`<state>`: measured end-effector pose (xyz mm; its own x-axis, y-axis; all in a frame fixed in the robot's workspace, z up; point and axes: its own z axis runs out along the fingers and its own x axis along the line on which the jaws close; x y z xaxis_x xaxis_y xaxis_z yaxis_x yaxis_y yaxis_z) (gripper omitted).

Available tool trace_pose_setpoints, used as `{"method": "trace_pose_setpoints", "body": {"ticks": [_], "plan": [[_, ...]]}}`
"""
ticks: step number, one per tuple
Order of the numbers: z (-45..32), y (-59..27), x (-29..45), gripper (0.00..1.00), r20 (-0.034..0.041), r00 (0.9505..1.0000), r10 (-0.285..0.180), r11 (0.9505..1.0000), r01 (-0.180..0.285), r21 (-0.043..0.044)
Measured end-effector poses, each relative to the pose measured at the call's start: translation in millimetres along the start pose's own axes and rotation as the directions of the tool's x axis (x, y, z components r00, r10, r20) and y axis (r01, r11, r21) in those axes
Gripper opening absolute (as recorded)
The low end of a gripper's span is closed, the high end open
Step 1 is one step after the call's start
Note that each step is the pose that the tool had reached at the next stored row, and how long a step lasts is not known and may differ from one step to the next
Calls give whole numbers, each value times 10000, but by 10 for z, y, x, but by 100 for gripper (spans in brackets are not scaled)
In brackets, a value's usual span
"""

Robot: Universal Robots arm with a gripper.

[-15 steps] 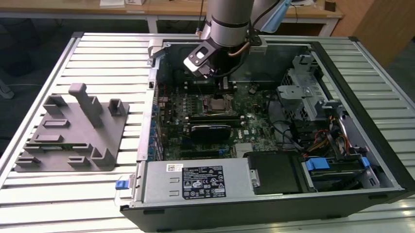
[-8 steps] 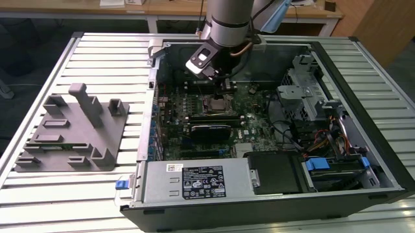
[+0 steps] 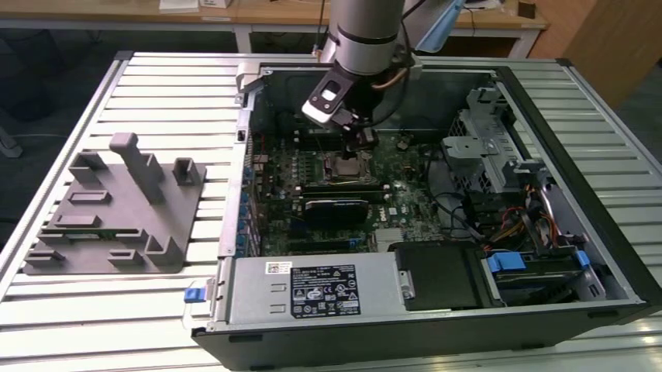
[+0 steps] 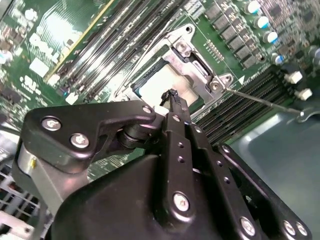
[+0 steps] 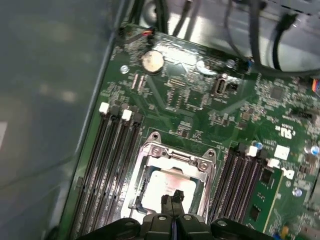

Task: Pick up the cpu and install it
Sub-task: 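Close the cpu cover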

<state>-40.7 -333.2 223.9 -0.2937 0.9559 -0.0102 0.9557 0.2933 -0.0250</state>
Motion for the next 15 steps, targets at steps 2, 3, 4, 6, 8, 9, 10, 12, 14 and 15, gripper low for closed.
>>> {"method": "trace_pose_setpoints", "body": {"ticks": [2, 3, 4, 6, 8, 9, 10, 12, 14, 15], "plan": [[0, 0, 0, 11, 9, 9994, -354, 9994, 354, -4], [0, 0, 0, 11, 13, 9985, -540, 9985, 540, -5], [1, 0, 0, 11, 18, 9974, -718, 9974, 718, -7], [1, 0, 0, 11, 28, 9942, -1076, 9942, 1076, -10], [1, 0, 0, 11, 37, 9895, -1445, 9895, 1445, -12], [1, 0, 0, 11, 42, 9868, -1621, 9868, 1621, -13], [1, 0, 0, 11, 47, 9837, -1799, 9837, 1799, -14], [1, 0, 0, 11, 56, 9764, -2157, 9765, 2157, -16], [1, 0, 0, 11, 66, 9681, -2506, 9681, 2506, -18], [2, 0, 0, 11, 71, 9631, -2691, 9631, 2691, -18]]}}
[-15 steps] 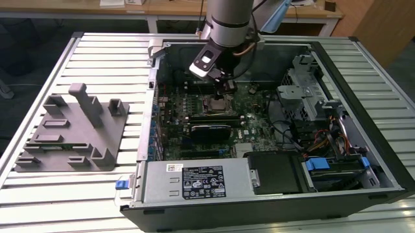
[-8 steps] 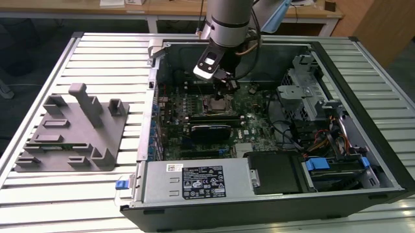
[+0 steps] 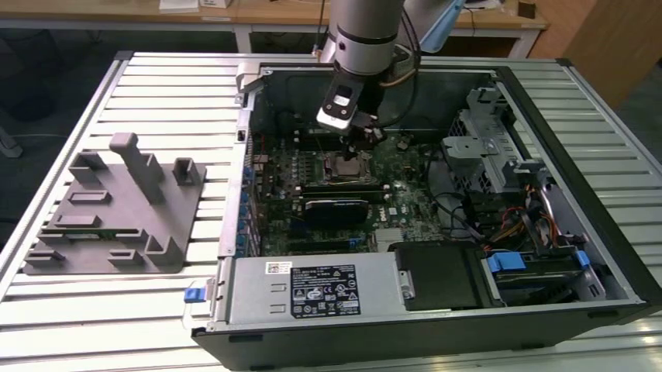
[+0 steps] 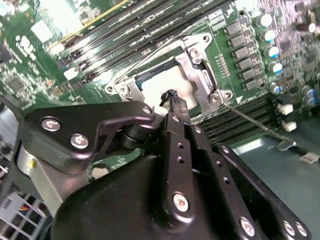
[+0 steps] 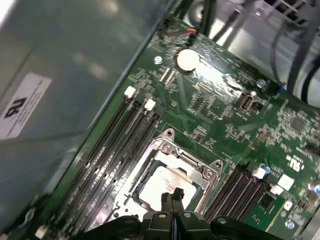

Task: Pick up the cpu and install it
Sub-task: 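Close the cpu cover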

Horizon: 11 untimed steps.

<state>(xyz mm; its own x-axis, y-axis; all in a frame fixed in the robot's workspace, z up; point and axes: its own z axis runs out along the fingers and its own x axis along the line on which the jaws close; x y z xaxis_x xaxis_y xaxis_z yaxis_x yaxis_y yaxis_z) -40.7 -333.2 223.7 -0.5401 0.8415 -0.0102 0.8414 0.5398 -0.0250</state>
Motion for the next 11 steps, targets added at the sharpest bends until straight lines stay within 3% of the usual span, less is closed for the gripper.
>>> {"method": "trace_pose_setpoints", "body": {"ticks": [6, 11], "plan": [[1, 0, 0, 11, 27, 9942, -1076, 9942, 1076, -10], [1, 0, 0, 11, 51, 9802, -1980, 9802, 1980, -15]]}}
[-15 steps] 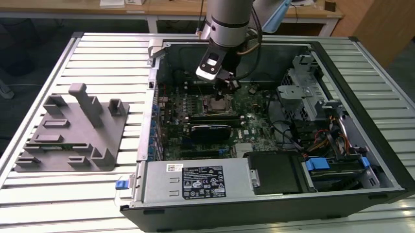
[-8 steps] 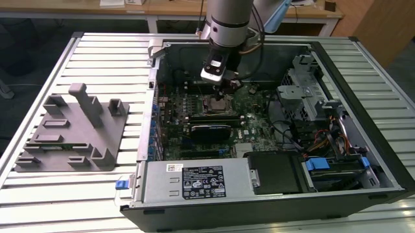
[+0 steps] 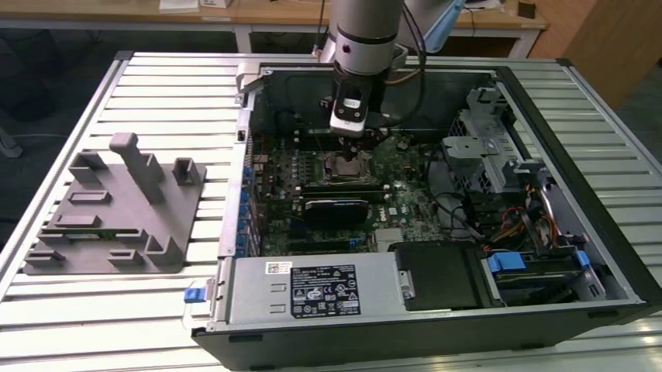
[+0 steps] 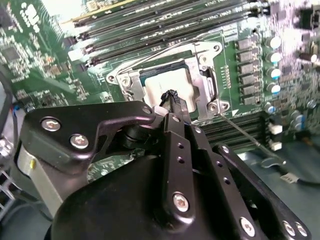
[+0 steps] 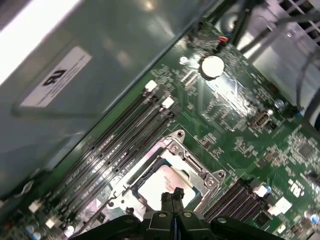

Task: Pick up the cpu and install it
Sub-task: 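Close the cpu cover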

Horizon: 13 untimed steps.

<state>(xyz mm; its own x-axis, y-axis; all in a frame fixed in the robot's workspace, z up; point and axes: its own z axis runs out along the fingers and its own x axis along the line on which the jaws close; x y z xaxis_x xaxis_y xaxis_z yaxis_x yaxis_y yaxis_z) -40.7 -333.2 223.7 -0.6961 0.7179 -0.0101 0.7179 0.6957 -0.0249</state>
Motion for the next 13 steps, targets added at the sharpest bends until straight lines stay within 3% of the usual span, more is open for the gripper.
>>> {"method": "trace_pose_setpoints", "body": {"ticks": [4, 7, 13], "plan": [[0, 0, 0, 11, 23, 9958, -920, 9958, 920, -8], [0, 0, 0, 11, 37, 9893, -1456, 9893, 1456, -12], [1, 0, 0, 11, 66, 9675, -2526, 9676, 2527, -18]]}}
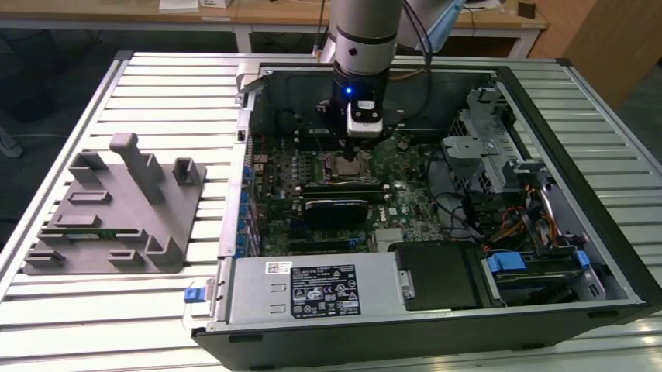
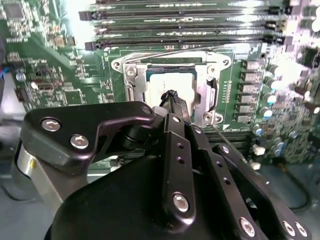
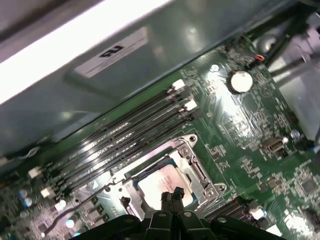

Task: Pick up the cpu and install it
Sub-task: 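Close the cpu cover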

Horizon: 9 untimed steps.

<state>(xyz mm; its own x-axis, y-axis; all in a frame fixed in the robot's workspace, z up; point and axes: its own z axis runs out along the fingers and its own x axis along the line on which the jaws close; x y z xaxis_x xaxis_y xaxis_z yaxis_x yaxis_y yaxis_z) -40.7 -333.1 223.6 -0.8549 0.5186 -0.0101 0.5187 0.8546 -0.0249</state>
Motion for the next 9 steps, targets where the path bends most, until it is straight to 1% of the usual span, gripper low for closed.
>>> {"method": "trace_pose_setpoints", "body": {"ticks": [3, 5, 7, 9], "plan": [[0, 0, 0, 11, 14, 9985, -540, 9985, 540, -5], [0, 0, 0, 11, 23, 9959, -909, 9959, 909, -8], [0, 0, 0, 11, 32, 9919, -1272, 9919, 1272, -11], [0, 0, 0, 11, 42, 9866, -1628, 9867, 1628, -13]]}}
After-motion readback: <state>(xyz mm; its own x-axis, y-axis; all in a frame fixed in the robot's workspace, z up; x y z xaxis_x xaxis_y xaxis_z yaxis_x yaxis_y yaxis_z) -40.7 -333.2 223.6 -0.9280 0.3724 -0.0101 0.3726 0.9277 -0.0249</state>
